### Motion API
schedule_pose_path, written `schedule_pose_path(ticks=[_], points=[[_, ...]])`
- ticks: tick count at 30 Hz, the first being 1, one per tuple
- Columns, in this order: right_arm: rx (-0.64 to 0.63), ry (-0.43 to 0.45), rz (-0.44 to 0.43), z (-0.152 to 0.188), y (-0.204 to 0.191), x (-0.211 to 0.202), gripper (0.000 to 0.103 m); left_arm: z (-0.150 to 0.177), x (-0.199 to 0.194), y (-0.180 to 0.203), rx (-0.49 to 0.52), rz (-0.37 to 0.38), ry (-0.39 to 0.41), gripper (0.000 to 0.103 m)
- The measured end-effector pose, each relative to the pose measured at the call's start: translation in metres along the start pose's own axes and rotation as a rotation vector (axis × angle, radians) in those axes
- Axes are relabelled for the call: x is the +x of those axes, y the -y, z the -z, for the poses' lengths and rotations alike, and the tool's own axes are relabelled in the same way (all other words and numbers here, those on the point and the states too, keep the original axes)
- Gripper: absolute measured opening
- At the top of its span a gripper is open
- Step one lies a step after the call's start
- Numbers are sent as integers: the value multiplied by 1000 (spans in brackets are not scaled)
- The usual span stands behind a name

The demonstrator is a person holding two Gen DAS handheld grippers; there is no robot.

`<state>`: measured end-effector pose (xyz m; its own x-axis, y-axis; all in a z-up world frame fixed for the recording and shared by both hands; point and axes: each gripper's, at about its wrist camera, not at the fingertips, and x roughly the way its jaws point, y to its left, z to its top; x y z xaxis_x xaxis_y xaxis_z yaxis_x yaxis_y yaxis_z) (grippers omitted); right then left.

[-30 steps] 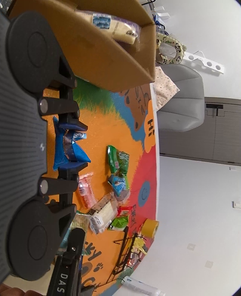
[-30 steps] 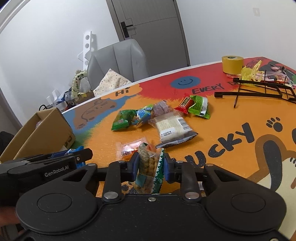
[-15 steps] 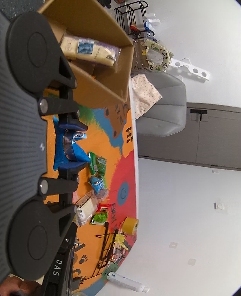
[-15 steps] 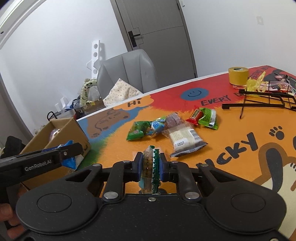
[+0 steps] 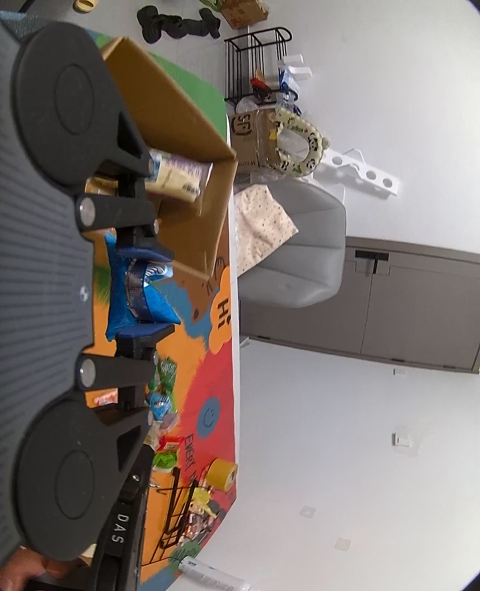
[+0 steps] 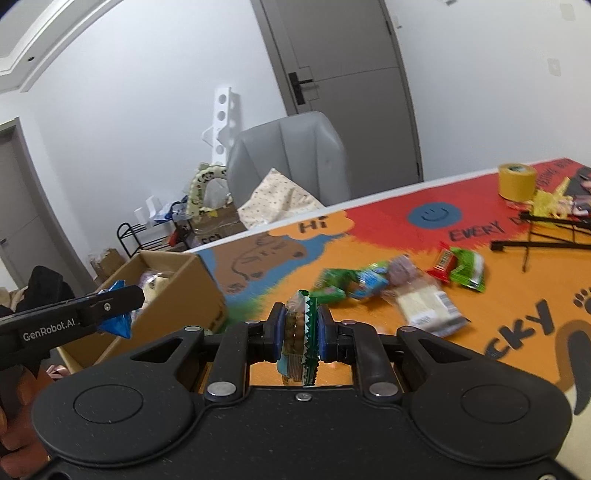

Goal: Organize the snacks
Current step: 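Carry the blue candy and small snack over the cardboard box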

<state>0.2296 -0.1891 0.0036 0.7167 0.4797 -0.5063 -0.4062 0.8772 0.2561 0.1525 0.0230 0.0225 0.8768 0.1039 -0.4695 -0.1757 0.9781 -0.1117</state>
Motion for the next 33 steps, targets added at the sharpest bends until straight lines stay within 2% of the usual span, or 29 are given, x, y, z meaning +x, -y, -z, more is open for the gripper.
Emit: schedule_pose_path(ticks=[10,19,28,33], points=[[-53,34,-26,-16,-36,4,16,-3,-6,-45,-53,-60,10,33],[-101,52,-50,-30,-69,11,16,-1,5,-80,-84,-123,-10,33],[-147,52,-67,-39,-101,26,16,1,18,-105,-128,-123,-36,37],[-165,38,-75,-41,-118,39,16,1,15,-116,-150,-123,-23,39]])
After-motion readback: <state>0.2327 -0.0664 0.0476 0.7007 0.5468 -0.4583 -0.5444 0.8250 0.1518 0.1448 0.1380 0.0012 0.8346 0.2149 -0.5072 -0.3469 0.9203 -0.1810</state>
